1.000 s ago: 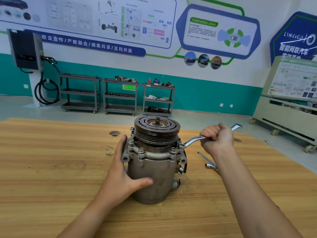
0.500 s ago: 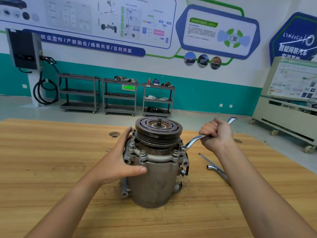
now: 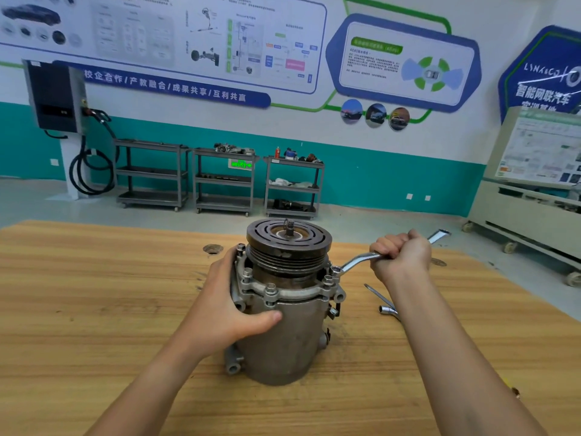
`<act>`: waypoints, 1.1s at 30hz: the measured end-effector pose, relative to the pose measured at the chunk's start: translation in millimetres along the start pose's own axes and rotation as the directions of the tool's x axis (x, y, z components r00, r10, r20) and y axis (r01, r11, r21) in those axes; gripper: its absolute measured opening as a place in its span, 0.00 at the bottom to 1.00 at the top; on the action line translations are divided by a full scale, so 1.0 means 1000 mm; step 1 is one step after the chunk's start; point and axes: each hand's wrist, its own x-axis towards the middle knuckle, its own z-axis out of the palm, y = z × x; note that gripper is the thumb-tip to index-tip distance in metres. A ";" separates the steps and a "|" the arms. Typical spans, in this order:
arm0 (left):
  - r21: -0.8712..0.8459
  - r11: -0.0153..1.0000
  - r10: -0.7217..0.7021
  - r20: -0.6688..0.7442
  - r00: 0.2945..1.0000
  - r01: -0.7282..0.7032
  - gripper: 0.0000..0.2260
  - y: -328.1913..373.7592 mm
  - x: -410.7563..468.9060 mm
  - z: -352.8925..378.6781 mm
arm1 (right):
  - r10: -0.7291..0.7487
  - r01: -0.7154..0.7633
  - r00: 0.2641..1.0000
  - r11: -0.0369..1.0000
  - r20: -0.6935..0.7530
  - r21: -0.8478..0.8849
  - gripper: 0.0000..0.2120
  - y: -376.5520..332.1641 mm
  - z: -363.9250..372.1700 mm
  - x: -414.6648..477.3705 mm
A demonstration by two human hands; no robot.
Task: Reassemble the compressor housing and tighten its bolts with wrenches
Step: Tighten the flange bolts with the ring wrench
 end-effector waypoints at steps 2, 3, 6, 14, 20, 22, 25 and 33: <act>0.031 0.999 -0.030 -0.014 0.999 0.030 0.51 0.001 -0.002 0.001 | -0.105 0.105 0.994 0.994 -0.010 0.007 0.20 -0.001 -0.002 -0.012; 0.043 0.998 -0.041 -0.024 0.999 0.042 0.54 0.002 -0.003 0.001 | -0.166 0.166 0.986 0.986 -0.009 0.004 0.20 0.000 -0.005 -0.019; 0.053 0.997 -0.055 -0.052 0.997 0.058 0.56 0.004 -0.007 0.003 | -0.366 0.365 0.931 0.931 0.013 0.006 0.21 0.009 -0.014 -0.048; 0.078 0.993 -0.077 -0.101 0.992 0.085 0.52 0.006 -0.011 0.009 | -0.735 0.801 0.594 0.579 0.327 -0.153 0.23 0.068 -0.032 -0.107; 0.082 0.991 -0.100 -0.121 0.988 0.110 0.52 0.007 -0.012 0.010 | -0.690 0.930 0.358 0.201 0.629 -0.309 0.18 0.108 -0.028 -0.110; 0.083 0.990 -0.099 -0.124 0.987 0.110 0.51 0.012 -0.012 0.010 | -0.670 0.966 0.221 0.051 0.708 -0.253 0.20 0.116 -0.026 -0.118; 0.075 0.990 -0.104 -0.140 0.985 0.115 0.49 0.013 -0.013 0.011 | -0.604 0.967 0.176 -0.041 0.777 -0.250 0.19 0.111 -0.020 -0.115; 0.037 0.996 -0.069 -0.207 0.976 0.078 0.52 0.003 -0.025 0.020 | -0.658 0.911 0.408 0.251 0.633 -0.327 0.18 0.084 0.014 -0.107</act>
